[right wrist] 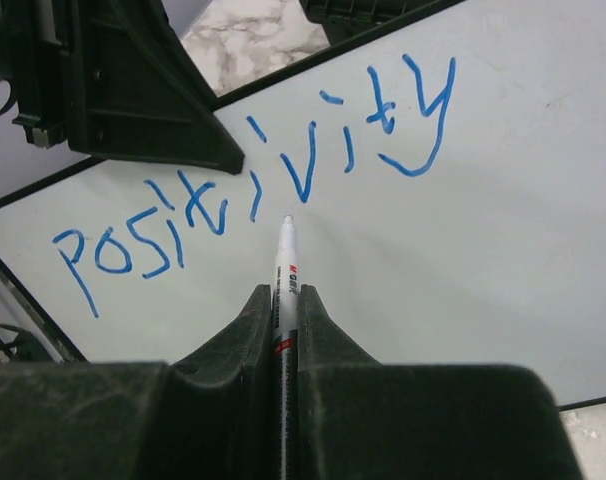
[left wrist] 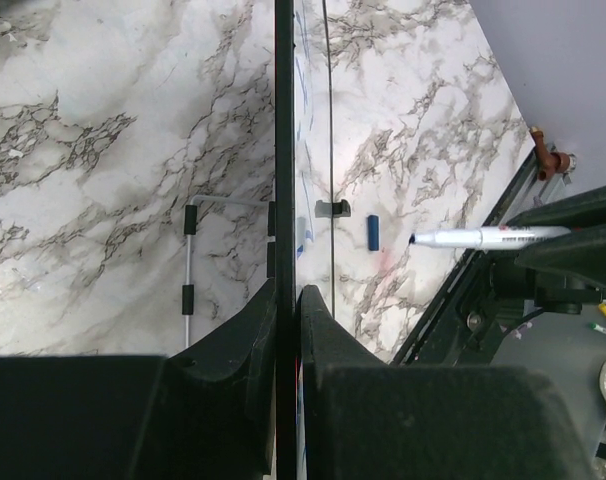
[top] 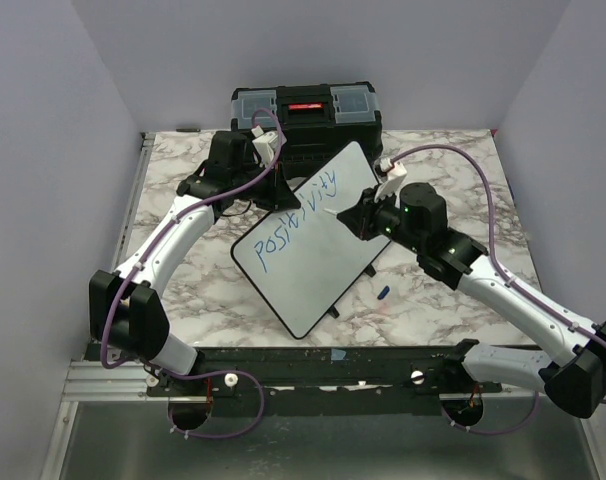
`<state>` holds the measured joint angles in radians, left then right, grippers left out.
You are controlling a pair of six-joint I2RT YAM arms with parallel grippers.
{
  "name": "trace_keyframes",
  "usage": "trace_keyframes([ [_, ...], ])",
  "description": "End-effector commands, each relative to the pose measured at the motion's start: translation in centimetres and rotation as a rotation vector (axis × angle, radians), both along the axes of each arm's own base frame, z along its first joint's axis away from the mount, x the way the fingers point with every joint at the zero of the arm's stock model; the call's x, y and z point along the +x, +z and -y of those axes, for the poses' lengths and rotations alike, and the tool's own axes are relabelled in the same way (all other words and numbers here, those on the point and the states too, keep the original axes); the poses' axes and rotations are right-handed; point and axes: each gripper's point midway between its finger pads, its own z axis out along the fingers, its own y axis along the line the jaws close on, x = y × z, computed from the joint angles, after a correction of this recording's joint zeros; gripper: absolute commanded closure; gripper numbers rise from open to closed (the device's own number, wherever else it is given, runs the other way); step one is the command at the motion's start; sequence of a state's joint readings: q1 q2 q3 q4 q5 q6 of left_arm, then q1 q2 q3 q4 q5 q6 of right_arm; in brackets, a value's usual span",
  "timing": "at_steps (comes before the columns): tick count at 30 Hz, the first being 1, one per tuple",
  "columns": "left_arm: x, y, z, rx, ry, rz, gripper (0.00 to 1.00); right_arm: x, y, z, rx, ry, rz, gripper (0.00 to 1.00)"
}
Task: Write a sentence on the whiteboard
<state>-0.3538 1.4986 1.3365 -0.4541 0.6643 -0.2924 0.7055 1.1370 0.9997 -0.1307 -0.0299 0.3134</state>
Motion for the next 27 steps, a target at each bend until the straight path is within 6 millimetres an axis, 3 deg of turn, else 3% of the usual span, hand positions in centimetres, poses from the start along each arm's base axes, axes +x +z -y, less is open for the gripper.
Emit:
trace_keyframes([
  [1, 1.5, -0.2, -0.3, 0.039, 0.026, 0.069, 1.00, -1.5, -1.2, -1.0, 0.011, 0.090, -0.036, 0.99],
  [12, 1.8, -0.7, -0.7, 0.047, 0.052, 0.059, 1.00, -3.2, -3.4, -2.2, -0.007, 0.152, -0.097, 0.99],
  [27, 1.9, -1.2, -1.3, 0.056, 0.095, 0.046, 1.00, -8.7, -4.8, -6.2, -0.143, 0.240, 0.006, 0.99],
])
